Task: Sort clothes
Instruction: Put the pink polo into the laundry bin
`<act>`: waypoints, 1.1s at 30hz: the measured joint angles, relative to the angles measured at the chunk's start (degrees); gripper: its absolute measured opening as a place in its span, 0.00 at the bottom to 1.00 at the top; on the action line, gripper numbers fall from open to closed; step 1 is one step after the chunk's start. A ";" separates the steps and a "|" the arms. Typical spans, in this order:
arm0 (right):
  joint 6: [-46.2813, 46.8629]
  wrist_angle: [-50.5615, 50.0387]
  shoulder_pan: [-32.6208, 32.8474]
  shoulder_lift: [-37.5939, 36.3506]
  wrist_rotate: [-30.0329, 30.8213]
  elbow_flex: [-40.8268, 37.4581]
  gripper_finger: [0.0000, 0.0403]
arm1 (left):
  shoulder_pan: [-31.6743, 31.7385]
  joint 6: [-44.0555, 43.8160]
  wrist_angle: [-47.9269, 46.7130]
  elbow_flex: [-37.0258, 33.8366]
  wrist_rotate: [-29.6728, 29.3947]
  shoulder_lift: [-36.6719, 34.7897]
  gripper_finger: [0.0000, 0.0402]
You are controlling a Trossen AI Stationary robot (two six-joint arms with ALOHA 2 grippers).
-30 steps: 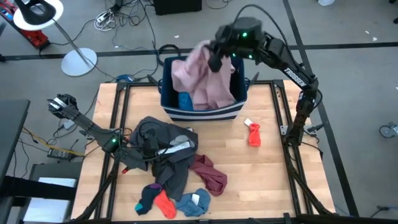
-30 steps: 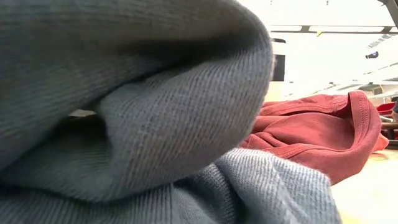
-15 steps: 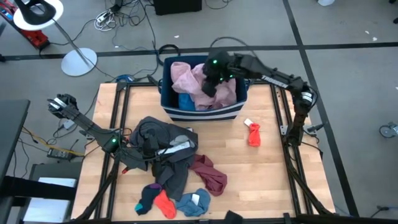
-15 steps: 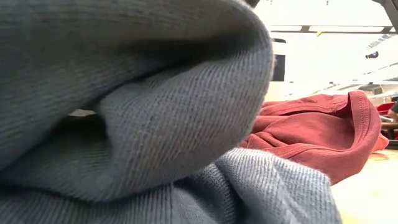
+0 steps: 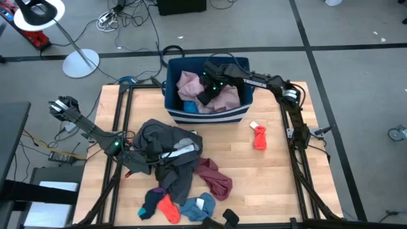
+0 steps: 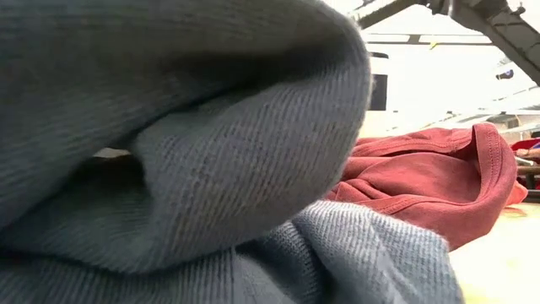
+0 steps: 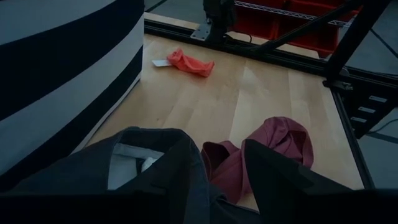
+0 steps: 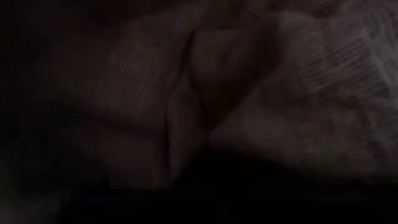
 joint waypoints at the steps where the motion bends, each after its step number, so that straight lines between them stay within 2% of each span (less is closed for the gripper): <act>1: 0.43 -0.42 -0.20 0.95 -0.77 0.04 0.00 | 0.00 0.01 0.00 0.00 0.00 0.00 0.39; 5: 0.64 -1.27 -0.72 3.52 -3.79 0.18 0.00 | 0.00 0.07 -0.16 0.00 0.01 0.01 0.39; 12: -1.95 0.41 -0.38 1.60 -2.89 -0.26 0.03 | 0.00 -0.04 -1.18 0.00 0.04 0.02 0.39; 16: -3.88 0.43 -0.03 -1.28 -2.89 -0.37 0.12 | 0.00 -0.16 -1.21 0.00 0.11 0.00 0.39; 25: -2.84 -2.63 0.02 -8.92 -2.97 -0.38 0.40 | 0.00 -0.28 -1.25 0.00 0.11 0.02 0.39; 33: -3.05 -7.67 0.24 -18.53 -2.43 -0.37 0.49 | 0.00 -0.31 -1.28 0.00 0.11 0.00 0.39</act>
